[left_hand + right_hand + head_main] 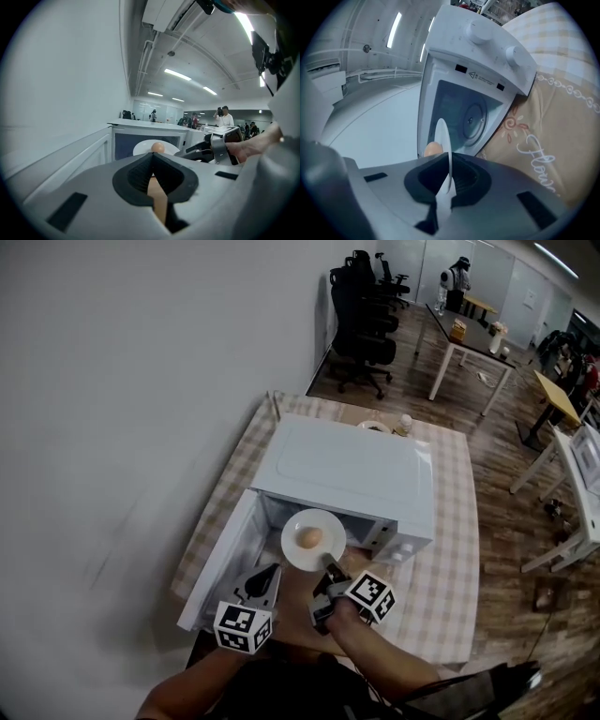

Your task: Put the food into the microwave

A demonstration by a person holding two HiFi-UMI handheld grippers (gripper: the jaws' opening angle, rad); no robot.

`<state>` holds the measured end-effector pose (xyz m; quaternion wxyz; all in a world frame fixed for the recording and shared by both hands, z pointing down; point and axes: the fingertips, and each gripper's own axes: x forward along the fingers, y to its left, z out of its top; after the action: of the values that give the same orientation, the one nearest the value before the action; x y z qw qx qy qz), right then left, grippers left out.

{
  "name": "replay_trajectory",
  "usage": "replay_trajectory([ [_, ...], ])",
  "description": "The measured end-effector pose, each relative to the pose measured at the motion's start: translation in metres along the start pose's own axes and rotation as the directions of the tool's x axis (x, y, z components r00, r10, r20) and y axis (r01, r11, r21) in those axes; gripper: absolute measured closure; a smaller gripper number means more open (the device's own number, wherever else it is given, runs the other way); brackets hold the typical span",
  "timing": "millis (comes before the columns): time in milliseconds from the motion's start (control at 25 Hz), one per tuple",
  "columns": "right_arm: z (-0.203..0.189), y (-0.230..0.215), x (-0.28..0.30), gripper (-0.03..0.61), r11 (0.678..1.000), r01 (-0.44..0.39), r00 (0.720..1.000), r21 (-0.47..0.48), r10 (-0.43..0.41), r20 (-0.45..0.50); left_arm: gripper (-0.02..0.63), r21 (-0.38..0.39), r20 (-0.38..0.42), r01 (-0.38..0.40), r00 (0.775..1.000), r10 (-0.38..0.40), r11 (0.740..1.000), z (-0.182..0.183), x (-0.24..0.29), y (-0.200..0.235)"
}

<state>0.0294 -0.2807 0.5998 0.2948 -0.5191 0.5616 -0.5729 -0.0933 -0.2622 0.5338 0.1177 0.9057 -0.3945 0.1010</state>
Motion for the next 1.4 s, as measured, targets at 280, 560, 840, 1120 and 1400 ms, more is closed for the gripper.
replay_trajectory([
  [280,0.002,-0.026,0.018,0.561,0.998,0.043,0.998,0.044,-0.044,0.034,0.606,-0.014,-0.032,0.024,0.999,-0.024,1.000,-0.011,0.014,0.011],
  [560,0.019,-0.045,0.034,0.561,0.994,0.078,0.993,0.077,-0.084,0.081,0.606,-0.018,-0.056,0.048,0.997,-0.049,0.999,-0.018,0.035,0.011],
  [840,0.031,-0.062,0.055,0.561,0.986,0.113,0.984,0.121,-0.128,0.124,0.606,-0.002,-0.096,0.077,0.992,-0.077,0.997,-0.030,0.053,0.015],
  [1120,0.042,-0.075,0.075,0.561,0.977,0.147,0.973,0.154,-0.171,0.158,0.606,0.002,-0.114,0.090,0.989,-0.090,0.996,-0.035,0.070,0.023],
  [1400,0.051,-0.083,0.088,0.561,0.969,0.172,0.961,0.175,-0.204,0.188,0.606,0.016,-0.120,0.124,0.985,-0.121,0.992,-0.033,0.079,0.022],
])
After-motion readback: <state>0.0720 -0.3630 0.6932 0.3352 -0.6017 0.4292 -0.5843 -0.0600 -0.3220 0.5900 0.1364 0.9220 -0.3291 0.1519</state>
